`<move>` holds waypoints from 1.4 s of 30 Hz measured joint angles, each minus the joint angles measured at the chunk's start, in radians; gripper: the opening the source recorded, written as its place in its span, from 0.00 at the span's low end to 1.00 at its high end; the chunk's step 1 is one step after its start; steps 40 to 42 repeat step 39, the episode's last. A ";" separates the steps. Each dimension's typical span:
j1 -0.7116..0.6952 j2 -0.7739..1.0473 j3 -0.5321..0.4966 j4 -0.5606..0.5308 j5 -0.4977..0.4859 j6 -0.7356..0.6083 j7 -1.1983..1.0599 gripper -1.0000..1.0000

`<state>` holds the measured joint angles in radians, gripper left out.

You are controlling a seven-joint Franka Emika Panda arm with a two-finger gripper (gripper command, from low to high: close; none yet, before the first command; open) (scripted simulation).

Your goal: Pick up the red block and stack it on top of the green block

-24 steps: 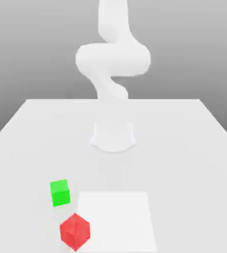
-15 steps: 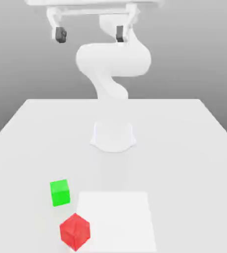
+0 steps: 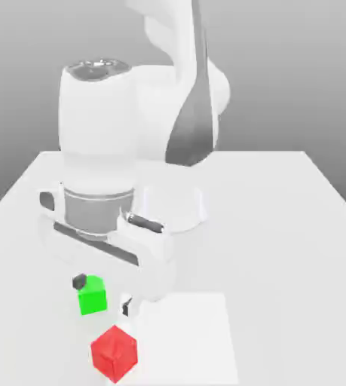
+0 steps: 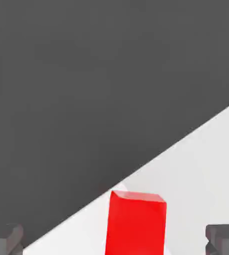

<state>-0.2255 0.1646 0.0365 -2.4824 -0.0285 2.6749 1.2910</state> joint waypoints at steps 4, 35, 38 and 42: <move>0.001 0.144 -0.006 0.011 0.003 0.107 0.015 0.50; -0.176 -0.183 -0.094 -0.387 0.022 0.178 0.199 0.00; -0.180 -0.122 -0.086 -0.385 0.034 0.236 0.190 1.00; -0.180 -0.122 -0.086 -0.385 0.034 0.236 0.190 1.00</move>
